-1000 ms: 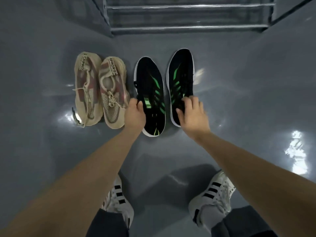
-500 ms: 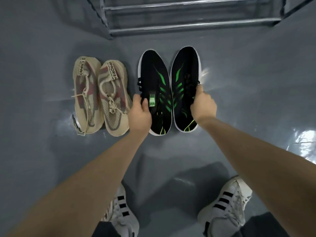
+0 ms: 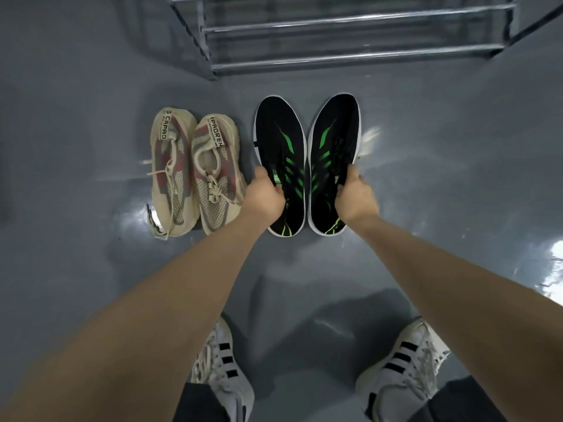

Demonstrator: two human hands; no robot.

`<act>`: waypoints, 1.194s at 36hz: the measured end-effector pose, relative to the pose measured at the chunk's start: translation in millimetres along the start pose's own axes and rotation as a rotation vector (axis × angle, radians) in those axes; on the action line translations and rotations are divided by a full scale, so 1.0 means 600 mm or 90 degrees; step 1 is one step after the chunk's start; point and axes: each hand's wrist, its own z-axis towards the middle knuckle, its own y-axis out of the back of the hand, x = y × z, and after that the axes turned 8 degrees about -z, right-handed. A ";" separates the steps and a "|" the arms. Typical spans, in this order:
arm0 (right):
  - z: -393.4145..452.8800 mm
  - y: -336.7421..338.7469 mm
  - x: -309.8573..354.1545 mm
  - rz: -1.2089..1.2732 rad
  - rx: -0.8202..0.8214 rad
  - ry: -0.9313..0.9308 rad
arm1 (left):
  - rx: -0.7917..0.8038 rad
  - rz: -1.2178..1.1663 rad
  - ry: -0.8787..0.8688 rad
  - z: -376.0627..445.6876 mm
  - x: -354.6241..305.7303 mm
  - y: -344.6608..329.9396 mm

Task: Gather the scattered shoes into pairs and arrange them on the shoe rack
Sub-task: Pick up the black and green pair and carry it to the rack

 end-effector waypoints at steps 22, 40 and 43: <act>-0.292 0.277 0.000 -0.099 -0.054 0.173 | 0.016 0.184 -0.221 -0.315 -0.203 0.139; -0.494 0.636 -0.169 0.132 -0.129 0.060 | 0.100 0.094 -0.303 -0.581 -0.549 0.170; -0.523 0.682 -0.214 0.137 -0.146 0.054 | 0.132 0.116 -0.289 -0.621 -0.607 0.152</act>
